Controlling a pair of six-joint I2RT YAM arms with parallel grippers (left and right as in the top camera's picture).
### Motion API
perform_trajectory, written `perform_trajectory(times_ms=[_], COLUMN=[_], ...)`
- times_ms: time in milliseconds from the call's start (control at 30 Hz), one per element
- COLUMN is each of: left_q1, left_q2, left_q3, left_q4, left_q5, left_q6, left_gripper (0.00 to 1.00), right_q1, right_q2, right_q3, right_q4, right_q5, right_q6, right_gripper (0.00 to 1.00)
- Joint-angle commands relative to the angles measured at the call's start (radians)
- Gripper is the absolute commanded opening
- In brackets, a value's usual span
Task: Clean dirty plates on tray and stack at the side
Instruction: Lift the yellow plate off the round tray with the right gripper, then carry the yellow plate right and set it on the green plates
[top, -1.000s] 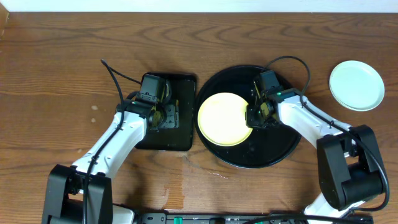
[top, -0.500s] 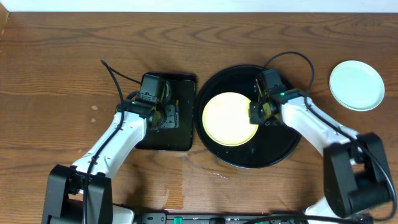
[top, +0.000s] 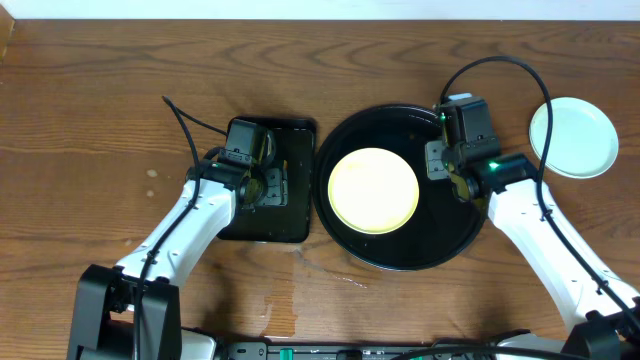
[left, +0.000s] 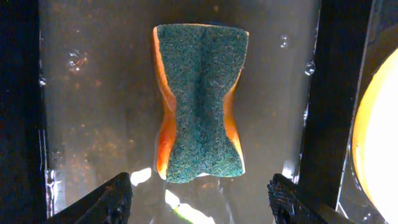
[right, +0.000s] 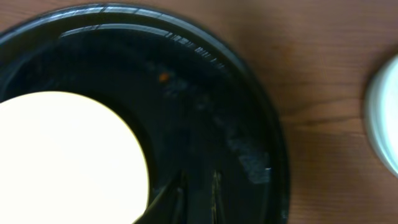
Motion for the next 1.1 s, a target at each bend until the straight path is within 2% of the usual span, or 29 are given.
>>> perform_trajectory(times_ms=[0, 133, 500, 733, 833, 1067], left_q1=[0.003, 0.003, 0.003, 0.003, 0.003, 0.003], left_q2=[0.0, 0.0, 0.0, 0.0, 0.0, 0.0], left_q3=[-0.002, -0.002, -0.002, -0.002, -0.002, -0.002], left_q4=[-0.002, -0.002, 0.0, 0.002, 0.002, 0.002], left_q5=[0.002, 0.002, 0.002, 0.002, 0.002, 0.002], left_q6=[0.002, 0.002, 0.002, 0.002, 0.002, 0.002], left_gripper=[0.71, 0.71, 0.71, 0.71, 0.71, 0.71], right_q1=[-0.008, -0.026, -0.164, -0.205, -0.206, -0.206], right_q2=[0.054, 0.142, 0.312, 0.322, 0.322, 0.335], right_q3=[-0.001, -0.001, -0.001, -0.001, -0.001, -0.017], right_q4=[-0.003, 0.005, 0.023, 0.018, 0.018, 0.015], right_q5=[-0.097, -0.133, -0.61, -0.674, -0.703, -0.714], right_q6=[0.017, 0.033, -0.007, -0.005, -0.005, -0.004], right_gripper=[0.15, 0.17, 0.31, 0.34, 0.39, 0.37])
